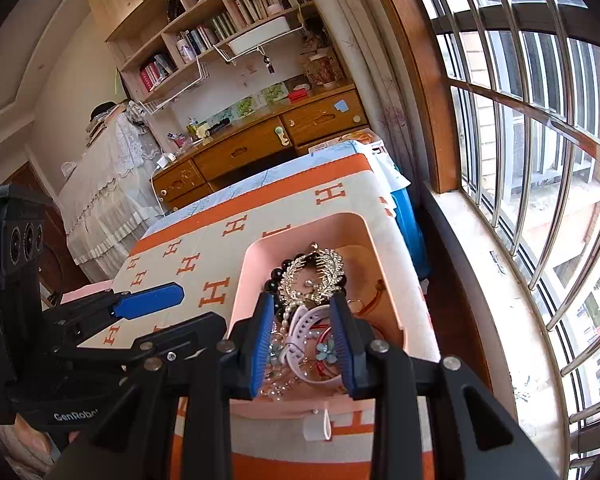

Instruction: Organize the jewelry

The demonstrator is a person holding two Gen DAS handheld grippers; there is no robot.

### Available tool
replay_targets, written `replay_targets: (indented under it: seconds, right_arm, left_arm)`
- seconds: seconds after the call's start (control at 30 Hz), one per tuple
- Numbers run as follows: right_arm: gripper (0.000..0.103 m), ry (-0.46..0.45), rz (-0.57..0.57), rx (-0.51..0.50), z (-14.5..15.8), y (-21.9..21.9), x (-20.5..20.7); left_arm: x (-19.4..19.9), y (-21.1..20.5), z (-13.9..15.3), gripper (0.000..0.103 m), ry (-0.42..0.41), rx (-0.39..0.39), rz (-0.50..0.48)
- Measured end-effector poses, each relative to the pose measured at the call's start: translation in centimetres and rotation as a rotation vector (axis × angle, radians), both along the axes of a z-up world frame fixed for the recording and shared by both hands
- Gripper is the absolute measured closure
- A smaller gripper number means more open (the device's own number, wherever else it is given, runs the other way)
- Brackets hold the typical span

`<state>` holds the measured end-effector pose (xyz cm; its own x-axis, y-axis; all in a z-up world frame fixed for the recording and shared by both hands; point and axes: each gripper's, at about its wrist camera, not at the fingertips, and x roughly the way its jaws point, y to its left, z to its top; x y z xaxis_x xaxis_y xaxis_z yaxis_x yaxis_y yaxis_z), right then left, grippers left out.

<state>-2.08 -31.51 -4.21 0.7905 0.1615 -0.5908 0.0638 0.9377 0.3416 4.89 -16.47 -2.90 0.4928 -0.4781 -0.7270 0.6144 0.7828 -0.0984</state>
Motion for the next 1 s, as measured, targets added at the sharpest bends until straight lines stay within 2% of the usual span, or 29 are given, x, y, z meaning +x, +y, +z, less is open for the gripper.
replay_targets:
  seconds: [0.27,0.53,0.6,0.63,0.7,0.77,0.87,1.0]
  right_arm:
    - [0.073,0.006,0.053,-0.013,0.6,2.8,0.0]
    - [0.073,0.025,0.121,-0.018,1.4,6.8,-0.3]
    - [0.073,0.018,0.141,-0.029,1.8,7.9,-0.7]
    - [0.071,0.012,0.149,-0.037,2.1,8.6,-0.9]
    - [0.061,0.003,0.150,-0.051,2.7,10.0,-1.3]
    - [0.056,0.002,0.149,-0.049,3.2,11.5,-1.7]
    - [0.055,-0.006,0.176,-0.036,4.2,13.6,-2.3]
    - [0.054,-0.034,0.202,-0.069,5.5,16.7,-3.3]
  left_arm:
    - [-1.5,3.7,0.5,0.016,-0.043,0.021,0.113]
    - [-3.7,9.6,1.6,0.011,-0.055,0.013,0.265]
    - [-4.6,11.2,2.3,0.001,-0.077,0.005,0.314]
    - [-5.1,12.1,2.8,0.001,-0.097,0.002,0.345]
    - [-6.0,13.7,3.7,0.001,-0.129,0.003,0.396]
    - [-6.8,15.3,4.4,0.001,-0.145,-0.002,0.443]
    - [-8.0,17.7,5.3,0.001,-0.156,-0.012,0.507]
    - [-9.5,20.5,6.1,0.001,-0.185,-0.012,0.587]
